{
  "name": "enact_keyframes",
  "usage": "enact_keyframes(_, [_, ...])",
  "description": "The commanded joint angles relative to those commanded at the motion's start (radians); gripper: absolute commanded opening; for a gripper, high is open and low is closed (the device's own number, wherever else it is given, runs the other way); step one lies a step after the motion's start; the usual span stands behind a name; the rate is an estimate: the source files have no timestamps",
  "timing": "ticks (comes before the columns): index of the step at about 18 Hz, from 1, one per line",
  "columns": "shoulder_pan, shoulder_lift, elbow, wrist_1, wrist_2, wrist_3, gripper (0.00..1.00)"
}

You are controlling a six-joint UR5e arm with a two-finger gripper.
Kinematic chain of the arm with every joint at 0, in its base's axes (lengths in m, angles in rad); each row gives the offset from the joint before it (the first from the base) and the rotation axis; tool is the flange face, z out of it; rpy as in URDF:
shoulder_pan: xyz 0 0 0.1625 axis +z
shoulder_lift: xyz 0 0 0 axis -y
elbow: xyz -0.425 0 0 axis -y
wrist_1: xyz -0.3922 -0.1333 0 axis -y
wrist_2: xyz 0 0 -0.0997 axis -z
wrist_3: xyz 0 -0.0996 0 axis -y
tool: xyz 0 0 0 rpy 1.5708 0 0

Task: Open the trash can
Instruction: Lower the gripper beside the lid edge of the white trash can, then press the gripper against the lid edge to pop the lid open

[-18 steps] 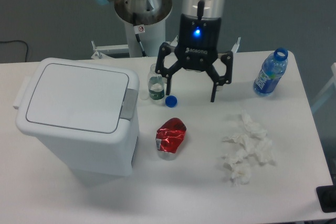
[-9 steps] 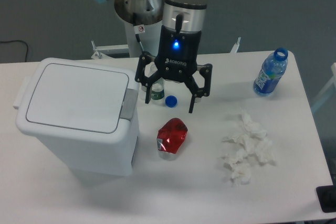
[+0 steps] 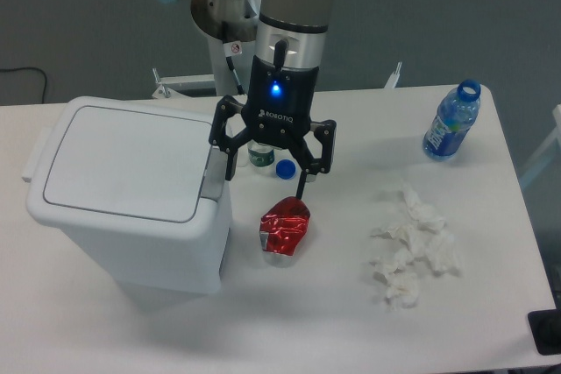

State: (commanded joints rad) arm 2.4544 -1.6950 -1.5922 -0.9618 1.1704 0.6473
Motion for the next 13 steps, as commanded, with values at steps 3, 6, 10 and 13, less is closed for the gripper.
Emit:
enact_keyframes(3, [-0.003,0.000,-0.006,0.000,0.000,0.000,1.00])
enact_keyframes(6, [-0.003,0.001,-0.008,0.000,0.000,0.000,1.00])
enact_keyframes(10, [-0.008,0.000,-0.008,0.000,0.000,0.000,1.00])
enact_keyframes(13, [-0.008,0.000,-0.008,0.000,0.000,0.002,1.00])
